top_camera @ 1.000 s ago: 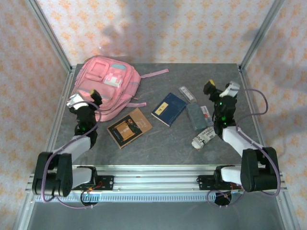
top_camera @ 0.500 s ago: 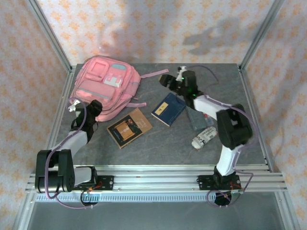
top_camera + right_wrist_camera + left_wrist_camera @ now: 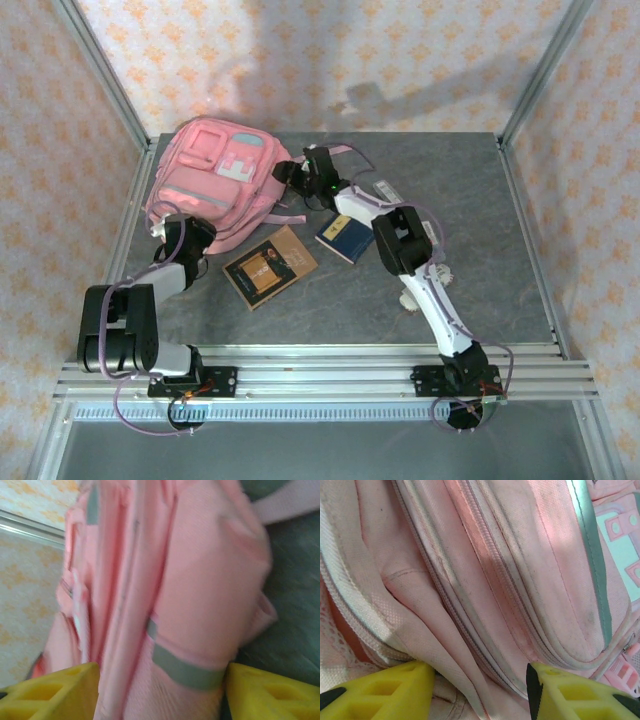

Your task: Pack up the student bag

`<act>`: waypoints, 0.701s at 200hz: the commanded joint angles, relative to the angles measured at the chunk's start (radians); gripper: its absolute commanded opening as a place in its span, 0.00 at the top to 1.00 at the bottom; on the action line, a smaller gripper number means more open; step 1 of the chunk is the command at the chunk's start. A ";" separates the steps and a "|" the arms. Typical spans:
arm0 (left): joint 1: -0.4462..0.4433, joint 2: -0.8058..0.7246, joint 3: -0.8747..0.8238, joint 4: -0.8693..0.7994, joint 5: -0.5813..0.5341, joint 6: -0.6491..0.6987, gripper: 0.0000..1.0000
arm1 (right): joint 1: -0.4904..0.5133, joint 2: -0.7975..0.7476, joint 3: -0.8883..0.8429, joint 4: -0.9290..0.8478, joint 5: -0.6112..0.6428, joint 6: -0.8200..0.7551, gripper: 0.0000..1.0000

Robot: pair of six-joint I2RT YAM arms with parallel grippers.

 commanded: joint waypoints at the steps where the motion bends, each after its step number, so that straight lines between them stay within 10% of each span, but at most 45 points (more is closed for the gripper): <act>1: -0.002 0.043 0.004 -0.034 0.077 -0.015 0.51 | 0.017 0.093 0.109 -0.066 -0.026 0.073 0.48; 34: -0.009 0.066 0.016 -0.049 0.082 -0.001 0.62 | 0.005 0.068 0.100 -0.039 -0.041 0.071 1.00; 140: -0.181 0.366 0.493 -0.288 0.003 0.121 0.79 | -0.111 -0.806 -0.769 0.235 0.083 0.114 1.00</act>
